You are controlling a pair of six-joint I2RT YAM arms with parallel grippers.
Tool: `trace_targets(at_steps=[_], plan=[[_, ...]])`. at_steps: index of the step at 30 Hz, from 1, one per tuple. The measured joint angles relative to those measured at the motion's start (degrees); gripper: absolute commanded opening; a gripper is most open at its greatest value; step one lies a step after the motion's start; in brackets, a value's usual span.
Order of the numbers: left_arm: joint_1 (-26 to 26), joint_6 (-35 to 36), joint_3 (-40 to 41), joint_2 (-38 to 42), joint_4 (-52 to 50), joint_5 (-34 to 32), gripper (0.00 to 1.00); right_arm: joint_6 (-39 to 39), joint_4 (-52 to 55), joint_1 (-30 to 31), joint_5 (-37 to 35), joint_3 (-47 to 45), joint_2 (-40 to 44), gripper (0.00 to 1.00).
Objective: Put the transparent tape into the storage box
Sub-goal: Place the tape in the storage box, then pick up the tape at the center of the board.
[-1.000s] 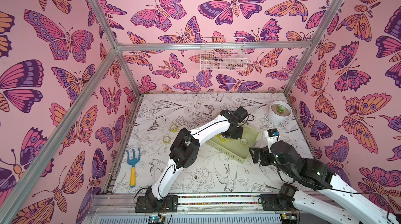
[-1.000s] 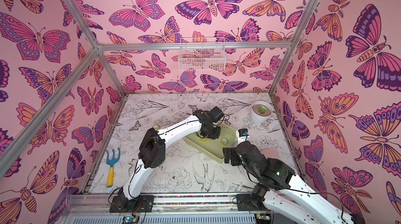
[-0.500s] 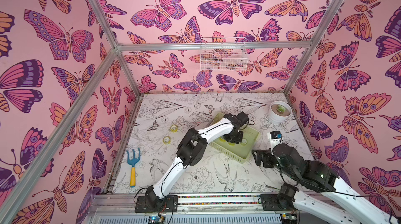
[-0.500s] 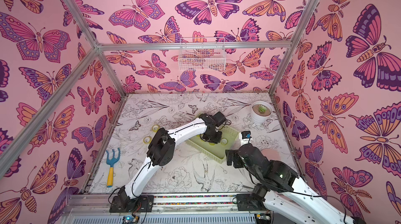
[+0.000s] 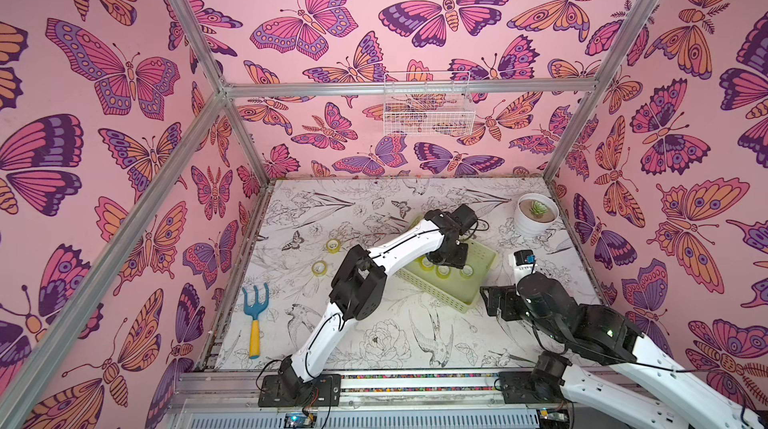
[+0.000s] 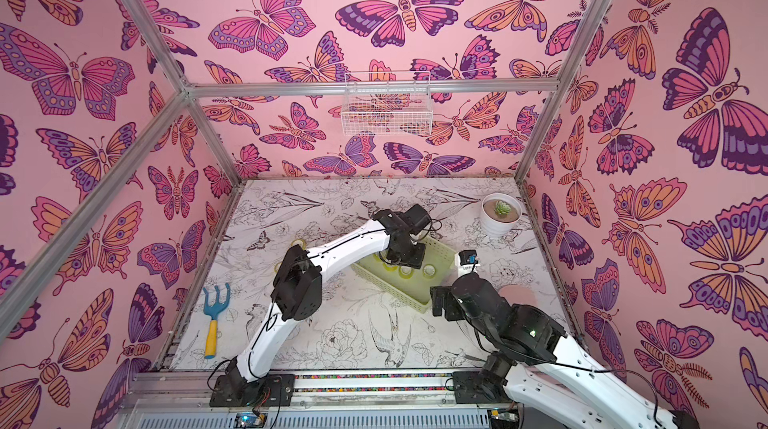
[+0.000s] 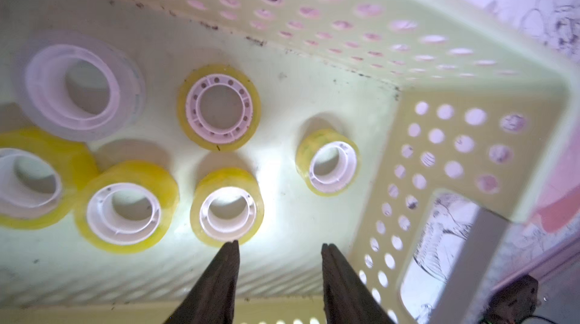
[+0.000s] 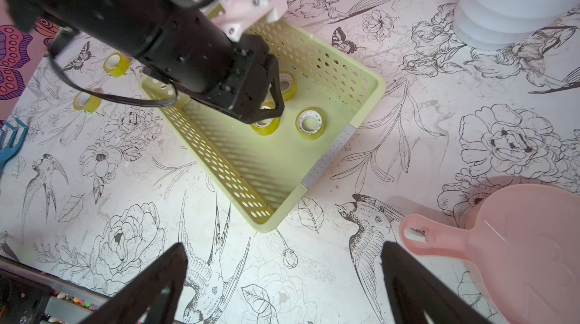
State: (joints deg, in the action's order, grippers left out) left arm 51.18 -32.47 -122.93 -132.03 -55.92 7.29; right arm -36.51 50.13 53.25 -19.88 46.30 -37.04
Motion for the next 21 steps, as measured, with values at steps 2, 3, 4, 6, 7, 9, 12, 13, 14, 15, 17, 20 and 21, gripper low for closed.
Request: trace_targets(at_steps=[2, 3, 4, 6, 7, 9, 12, 13, 14, 15, 17, 20, 21], plan=[[-0.1, -0.1, 0.0, 2.2, -0.1, -0.5, 0.69, 0.3, -0.6, 0.0, 0.1, 0.0, -0.5, 0.99], [-0.2, -0.2, 0.1, 3.4, -0.1, -0.9, 0.75, 0.5, -1.0, 0.0, 0.3, 0.0, -0.8, 0.99], [-0.4, -0.3, 0.3, 4.5, 0.0, -1.3, 0.89, 0.7, -1.4, 0.0, 0.5, 0.0, -1.1, 0.99], [-0.8, -0.3, 1.2, 6.6, -0.1, -2.1, 1.00, 1.0, -2.3, 0.0, 0.8, 0.0, -2.1, 0.99], [-1.0, -0.3, 1.9, 7.5, -0.1, -2.4, 1.00, 1.2, -2.7, 0.0, 1.0, 0.0, -2.5, 0.99], [-1.6, -0.4, 3.4, 9.5, -0.1, -3.0, 1.00, 2.0, -3.8, 0.0, 1.6, 0.0, -4.0, 0.99], [-2.6, -0.8, 6.6, 12.3, -0.1, -4.0, 1.00, 2.9, -5.8, 0.0, 2.6, 0.0, -6.3, 0.99], [-3.0, -1.0, 7.9, 13.2, -0.1, -4.4, 1.00, 3.3, -6.4, 0.0, 3.0, 0.0, -7.0, 0.99], [-3.5, -1.2, 9.4, 14.3, -0.1, -4.8, 1.00, 3.8, -7.2, 0.0, 3.5, 0.0, -8.0, 0.99], [-4.0, -1.3, 11.2, 15.5, -0.1, -5.4, 1.00, 4.2, -8.1, 0.0, 4.0, 0.0, -9.0, 0.99], [-5.1, -1.7, 14.4, 17.7, 0.0, -6.5, 1.00, 5.2, -9.4, 0.0, 5.0, 0.3, -11.3, 0.99], [-7.3, -2.9, 19.6, 21.7, -0.2, -8.7, 1.00, 6.9, -11.6, 0.0, 6.8, 1.7, -15.5, 0.99], [-8.2, -3.4, 21.6, 23.3, -0.2, -9.5, 1.00, 7.4, -12.5, 0.0, 7.5, 2.3, -16.9, 0.99]])
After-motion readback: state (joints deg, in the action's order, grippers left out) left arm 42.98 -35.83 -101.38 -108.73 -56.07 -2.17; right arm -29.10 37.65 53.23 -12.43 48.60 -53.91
